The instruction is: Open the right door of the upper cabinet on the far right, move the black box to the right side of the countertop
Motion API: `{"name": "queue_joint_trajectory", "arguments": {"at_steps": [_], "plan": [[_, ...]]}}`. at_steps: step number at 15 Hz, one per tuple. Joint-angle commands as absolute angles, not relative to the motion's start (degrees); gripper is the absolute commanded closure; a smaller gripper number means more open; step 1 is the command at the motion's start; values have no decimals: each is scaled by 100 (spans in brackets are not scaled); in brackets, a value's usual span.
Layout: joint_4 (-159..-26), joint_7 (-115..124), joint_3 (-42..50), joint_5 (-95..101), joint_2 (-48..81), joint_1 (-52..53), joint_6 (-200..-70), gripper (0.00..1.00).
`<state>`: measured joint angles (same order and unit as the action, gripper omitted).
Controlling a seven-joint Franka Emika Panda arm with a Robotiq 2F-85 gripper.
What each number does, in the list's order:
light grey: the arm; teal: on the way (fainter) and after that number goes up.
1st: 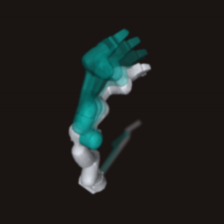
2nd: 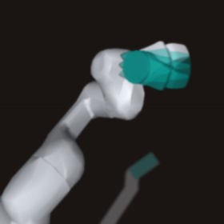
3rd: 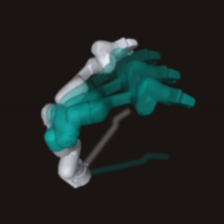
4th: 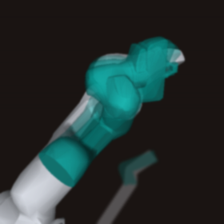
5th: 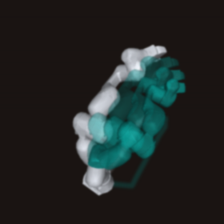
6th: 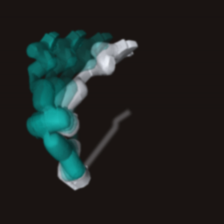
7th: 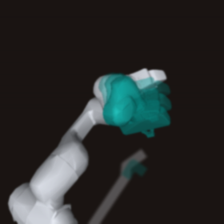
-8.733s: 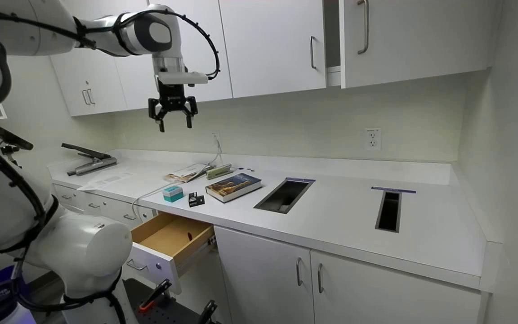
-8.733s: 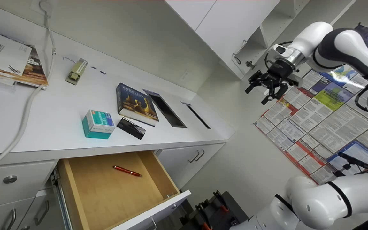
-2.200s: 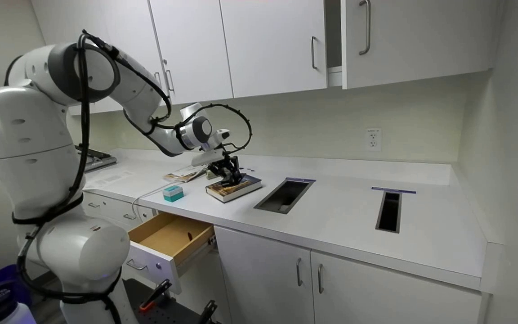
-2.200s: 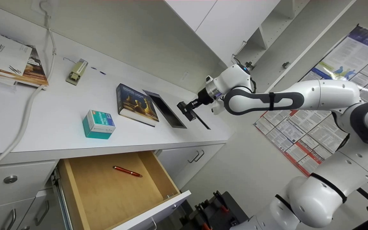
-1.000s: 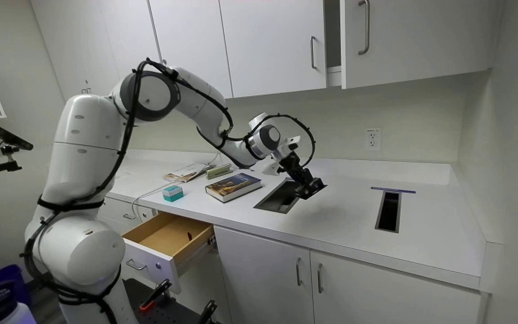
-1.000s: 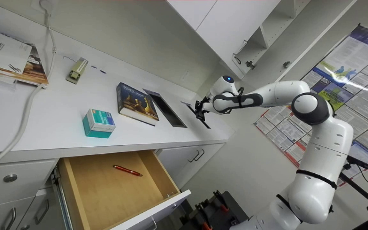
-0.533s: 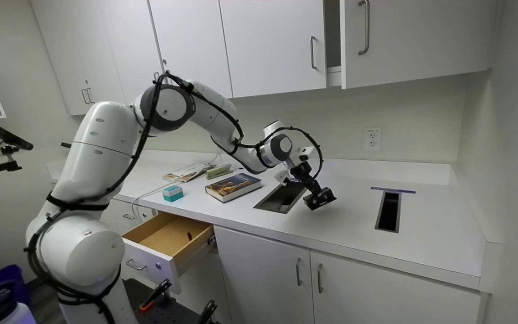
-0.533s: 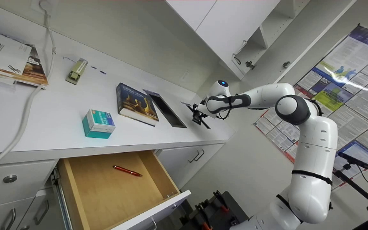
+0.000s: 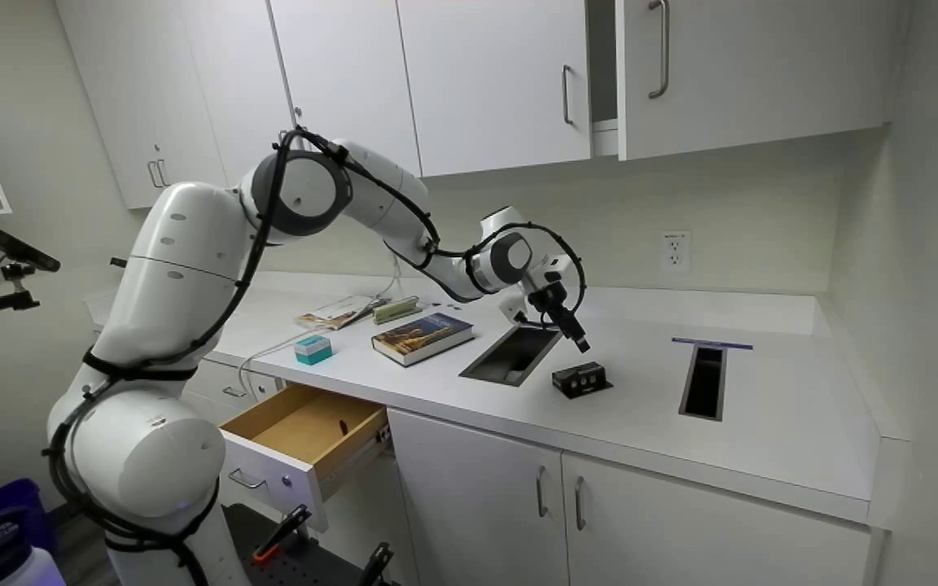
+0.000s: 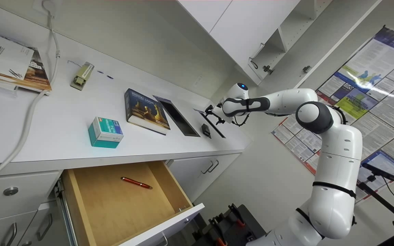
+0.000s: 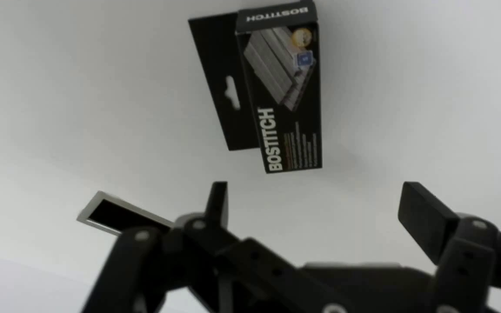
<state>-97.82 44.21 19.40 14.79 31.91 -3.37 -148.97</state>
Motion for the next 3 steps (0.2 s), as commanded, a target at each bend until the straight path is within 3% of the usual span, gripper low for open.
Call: {"name": "queue_joint_trajectory", "arguments": {"at_steps": [1, 3], "plan": [[-9934, 3968, 1759, 1070, 2864, -484, -14982, 0], [-9960, 3705, 1669, 805, 2790, -562, -15020, 0]]}}
